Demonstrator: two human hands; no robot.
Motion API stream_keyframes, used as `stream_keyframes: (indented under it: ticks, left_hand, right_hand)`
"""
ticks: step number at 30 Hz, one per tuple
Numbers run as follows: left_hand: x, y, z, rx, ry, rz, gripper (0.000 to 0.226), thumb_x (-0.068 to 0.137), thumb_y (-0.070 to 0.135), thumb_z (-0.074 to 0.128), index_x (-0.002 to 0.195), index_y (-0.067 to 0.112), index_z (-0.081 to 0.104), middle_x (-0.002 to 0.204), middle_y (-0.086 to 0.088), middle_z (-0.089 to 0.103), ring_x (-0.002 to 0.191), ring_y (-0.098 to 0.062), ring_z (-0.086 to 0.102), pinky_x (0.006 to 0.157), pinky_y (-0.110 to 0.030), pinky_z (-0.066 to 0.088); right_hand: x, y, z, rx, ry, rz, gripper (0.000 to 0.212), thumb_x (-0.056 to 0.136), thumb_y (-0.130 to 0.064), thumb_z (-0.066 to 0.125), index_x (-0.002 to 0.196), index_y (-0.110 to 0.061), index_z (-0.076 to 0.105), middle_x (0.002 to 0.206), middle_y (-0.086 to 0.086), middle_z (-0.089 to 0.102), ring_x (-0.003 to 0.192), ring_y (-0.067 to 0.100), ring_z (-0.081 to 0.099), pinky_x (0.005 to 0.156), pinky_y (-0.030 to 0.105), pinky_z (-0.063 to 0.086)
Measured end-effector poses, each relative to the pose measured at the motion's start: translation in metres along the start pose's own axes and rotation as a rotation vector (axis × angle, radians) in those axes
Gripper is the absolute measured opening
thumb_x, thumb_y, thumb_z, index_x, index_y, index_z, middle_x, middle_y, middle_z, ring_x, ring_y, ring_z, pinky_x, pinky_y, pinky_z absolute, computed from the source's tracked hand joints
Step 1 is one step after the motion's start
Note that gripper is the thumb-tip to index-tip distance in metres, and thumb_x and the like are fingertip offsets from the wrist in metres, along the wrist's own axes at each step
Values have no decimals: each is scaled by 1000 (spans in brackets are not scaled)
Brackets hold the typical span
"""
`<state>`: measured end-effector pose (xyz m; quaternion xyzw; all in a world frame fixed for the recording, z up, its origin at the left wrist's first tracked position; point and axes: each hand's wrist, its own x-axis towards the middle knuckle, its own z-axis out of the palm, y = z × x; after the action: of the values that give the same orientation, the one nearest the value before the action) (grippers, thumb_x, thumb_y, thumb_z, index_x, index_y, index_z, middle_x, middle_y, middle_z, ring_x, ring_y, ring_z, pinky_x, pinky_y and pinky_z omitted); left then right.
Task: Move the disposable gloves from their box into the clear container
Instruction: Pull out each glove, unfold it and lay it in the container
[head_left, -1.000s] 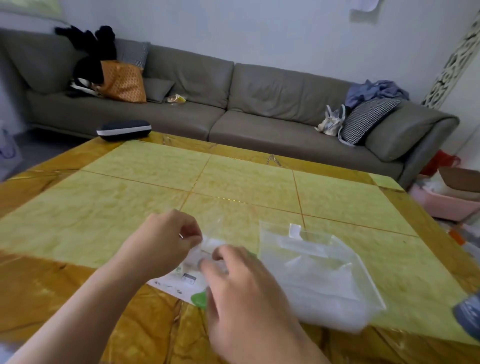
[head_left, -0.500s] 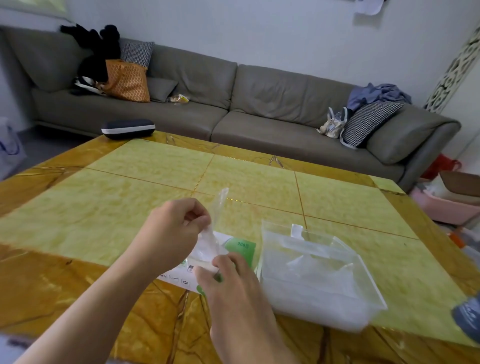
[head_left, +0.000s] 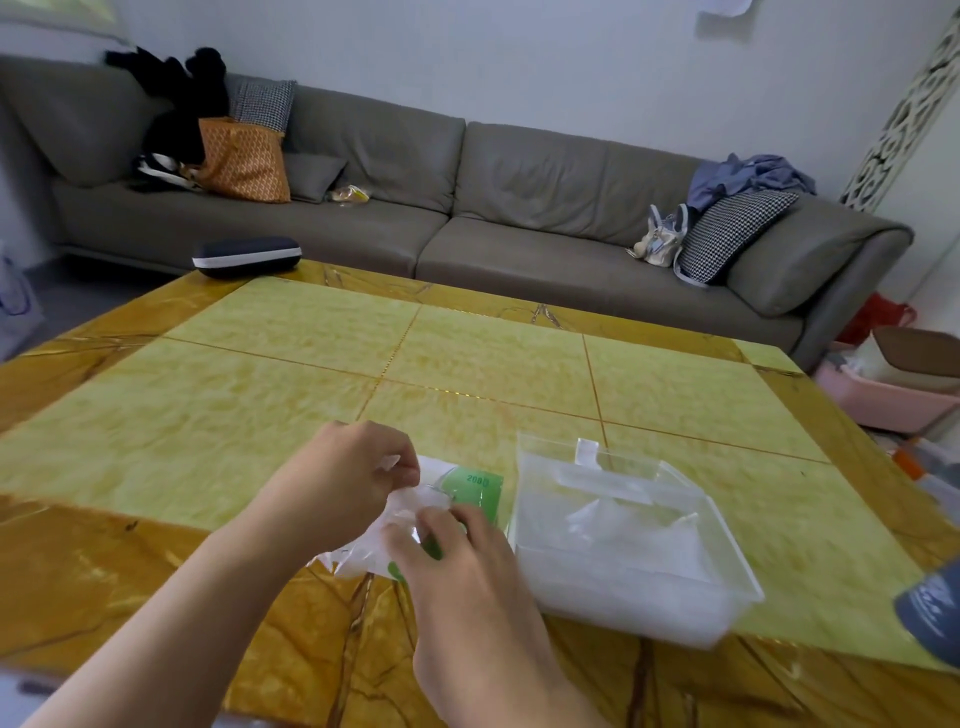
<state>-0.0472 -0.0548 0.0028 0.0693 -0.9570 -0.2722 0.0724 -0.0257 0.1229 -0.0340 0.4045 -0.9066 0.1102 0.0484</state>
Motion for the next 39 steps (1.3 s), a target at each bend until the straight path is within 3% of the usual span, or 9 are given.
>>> stream_keyframes:
  ticks: [6,10,13,18,22,26,31,36,39]
  left_hand:
    - [3,-1,5,37,4,-5,20,101,17,60,87,28,70,75,17,65,71,-6,62,60,-24,50]
    - [-6,-1,-12,-133,-297,-3,14,99,37,61,93,32,73,89,14,72,84,-6,68,78,-26,55]
    - [-15,-4,-17,3,-392,56,11,90,43,69,101,42,73,101,25,70,98,5,63,86,-21,51]
    - [-8,-1,-4,38,-204,51,14,90,29,75,87,43,77,87,25,73,89,6,66,79,-21,55]
    - [-3,-6,-2,70,-112,-11,9,84,24,81,79,30,77,77,11,72,74,-8,67,69,-36,59]
    - [-1,-5,-1,37,-23,-41,14,87,18,71,73,20,72,68,6,68,66,-14,64,61,-39,56]
    - [-4,2,-2,-55,119,-91,8,88,16,69,80,15,72,76,-2,70,73,-27,67,65,-47,58]
    - [-5,10,-2,-101,177,-55,13,89,12,68,85,1,66,82,-9,67,76,-36,63,63,-46,54]
    - [-6,14,-1,-127,155,-16,8,91,11,67,87,13,73,93,10,66,86,-19,63,67,-29,49]
  right_hand:
    - [4,-1,0,-58,-14,7,82,72,1,60,148,-17,35,128,11,44,117,32,38,100,43,44]
    - [8,-4,-6,-79,-62,66,76,75,2,58,147,-8,36,130,12,42,118,32,35,106,44,39]
    - [9,-6,-7,-56,-58,79,68,75,2,60,139,-12,43,128,11,42,116,30,34,105,43,39]
    - [6,-6,-9,-13,-29,118,72,65,3,39,135,-14,47,131,6,41,119,27,33,107,40,38]
    - [3,-6,-9,46,12,122,70,75,5,56,141,-18,46,135,0,39,126,23,29,112,35,34]
    - [3,-7,-10,19,-1,62,77,70,5,62,141,-19,44,128,3,42,117,25,33,98,34,37]
    - [4,-8,-15,-42,-62,27,68,72,1,66,137,-13,48,126,8,48,116,29,38,103,40,42]
    - [3,-10,-14,-83,-60,19,58,81,-3,67,135,-14,50,123,11,52,111,31,40,99,44,46]
    - [2,-9,-18,-75,-44,15,46,91,-2,56,135,-14,53,122,10,52,108,30,39,98,45,46]
